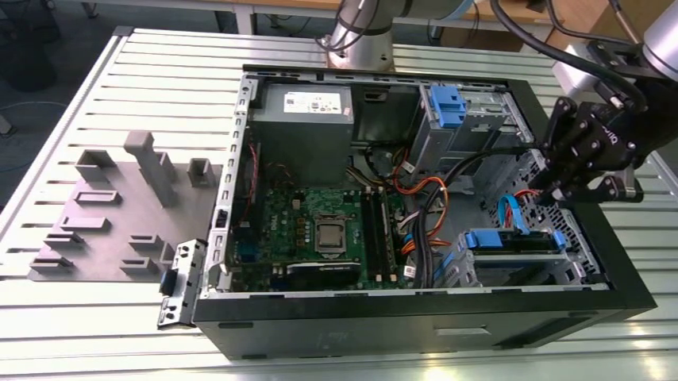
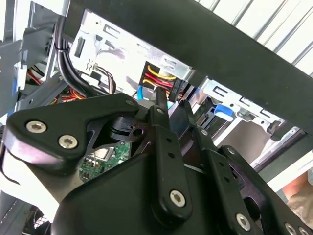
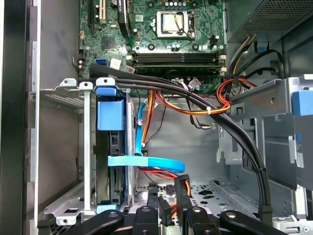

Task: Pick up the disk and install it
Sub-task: 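Insert the second disk wire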

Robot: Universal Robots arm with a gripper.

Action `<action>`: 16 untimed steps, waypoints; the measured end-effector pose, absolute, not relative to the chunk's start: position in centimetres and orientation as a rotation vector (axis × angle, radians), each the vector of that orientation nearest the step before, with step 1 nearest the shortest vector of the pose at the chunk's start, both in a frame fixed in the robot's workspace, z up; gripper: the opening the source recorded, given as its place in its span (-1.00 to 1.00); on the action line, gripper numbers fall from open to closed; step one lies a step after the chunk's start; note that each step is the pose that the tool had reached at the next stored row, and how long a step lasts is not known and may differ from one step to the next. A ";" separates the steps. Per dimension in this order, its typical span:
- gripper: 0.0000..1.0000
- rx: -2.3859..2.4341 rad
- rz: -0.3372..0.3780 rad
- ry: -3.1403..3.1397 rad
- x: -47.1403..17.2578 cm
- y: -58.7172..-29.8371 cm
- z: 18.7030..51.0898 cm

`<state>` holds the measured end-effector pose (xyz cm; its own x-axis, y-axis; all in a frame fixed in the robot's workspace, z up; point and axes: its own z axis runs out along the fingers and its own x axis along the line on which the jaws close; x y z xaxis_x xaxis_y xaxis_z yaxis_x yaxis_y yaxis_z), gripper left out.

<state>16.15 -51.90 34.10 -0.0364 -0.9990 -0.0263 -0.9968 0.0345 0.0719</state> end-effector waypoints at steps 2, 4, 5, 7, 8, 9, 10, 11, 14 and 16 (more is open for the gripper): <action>-0.41 2.154 -0.115 -2.232 16.3 -51.9 34.0; -0.41 2.150 -0.119 -2.229 16.4 -51.9 33.7; -0.41 2.148 -0.122 -2.227 16.4 -51.9 33.6; -0.41 2.147 -0.123 -2.226 16.4 -51.9 33.6; -0.41 2.147 -0.122 -2.226 16.4 -51.9 33.6; -0.41 2.147 -0.123 -2.226 16.4 -51.9 33.6; -0.41 2.147 -0.123 -2.226 16.4 -51.9 33.6; -0.41 2.147 -0.123 -2.226 16.4 -51.9 33.6; -0.44 2.147 -0.123 -2.226 16.4 -51.9 33.6; -0.57 2.147 -0.123 -2.226 16.4 -51.9 33.6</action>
